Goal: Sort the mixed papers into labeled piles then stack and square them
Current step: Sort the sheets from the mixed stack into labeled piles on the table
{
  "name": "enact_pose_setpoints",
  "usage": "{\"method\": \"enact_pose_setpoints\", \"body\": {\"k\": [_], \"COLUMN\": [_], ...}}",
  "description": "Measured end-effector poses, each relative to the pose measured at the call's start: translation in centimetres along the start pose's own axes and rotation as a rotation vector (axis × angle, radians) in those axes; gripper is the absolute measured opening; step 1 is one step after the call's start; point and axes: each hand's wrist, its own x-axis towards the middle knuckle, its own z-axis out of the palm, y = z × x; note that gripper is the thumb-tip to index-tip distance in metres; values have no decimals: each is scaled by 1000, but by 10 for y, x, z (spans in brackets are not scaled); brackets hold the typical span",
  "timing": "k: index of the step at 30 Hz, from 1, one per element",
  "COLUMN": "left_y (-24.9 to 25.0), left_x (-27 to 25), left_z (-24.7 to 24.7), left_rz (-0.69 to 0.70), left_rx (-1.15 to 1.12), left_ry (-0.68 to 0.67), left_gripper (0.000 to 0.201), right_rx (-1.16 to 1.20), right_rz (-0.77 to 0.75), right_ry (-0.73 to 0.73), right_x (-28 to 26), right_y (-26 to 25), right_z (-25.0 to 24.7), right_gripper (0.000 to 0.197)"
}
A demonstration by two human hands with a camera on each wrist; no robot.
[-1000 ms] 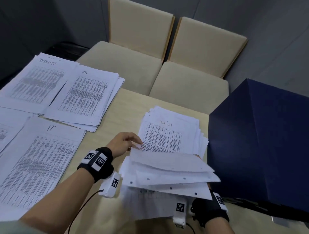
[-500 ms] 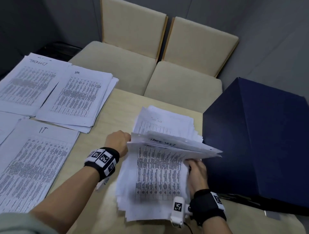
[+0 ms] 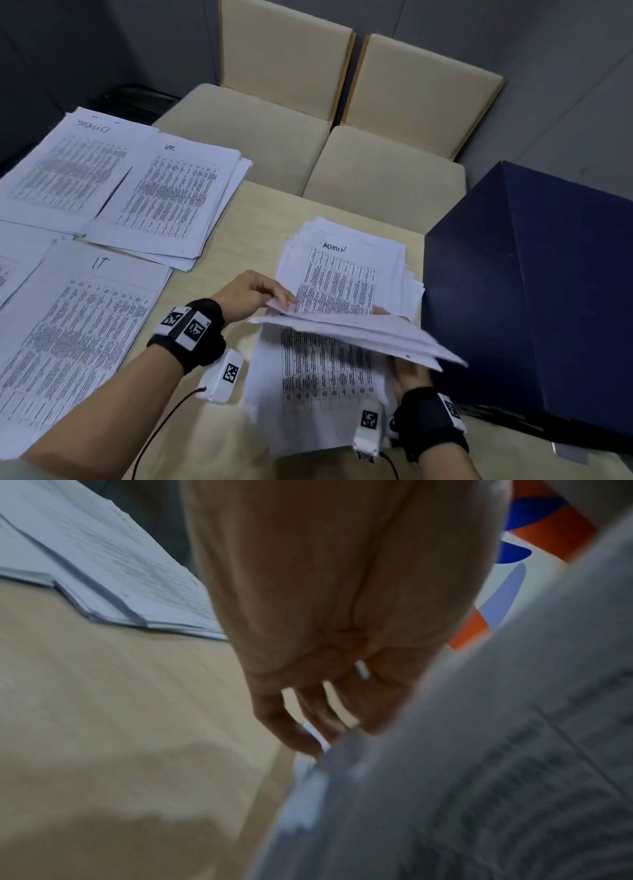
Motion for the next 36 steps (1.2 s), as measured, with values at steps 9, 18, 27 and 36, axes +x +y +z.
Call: {"method": "enact_pose_setpoints", "body": {"k": [9,18,27,36], "left_y": [-21,0,104,130], "left_x": [37,12,-17,-27], "left_z": [16,11,12,26], "left_rz": [-287,28,402,562], "left_rx": [690,346,-168,-269], "left_ry": [386,396,396,569], "left_gripper": [27,56,73,60], "right_rx": [50,102,21,-198], "right_rz": [-65,-68,-584,-763], "right_ry": [153,217,34,198], "right_x": [-7,-11,-44,-57], "right_y": [3,-24,-152,-132], "right_z": [6,13,73,79], "right_gripper": [30,26,24,39]}}
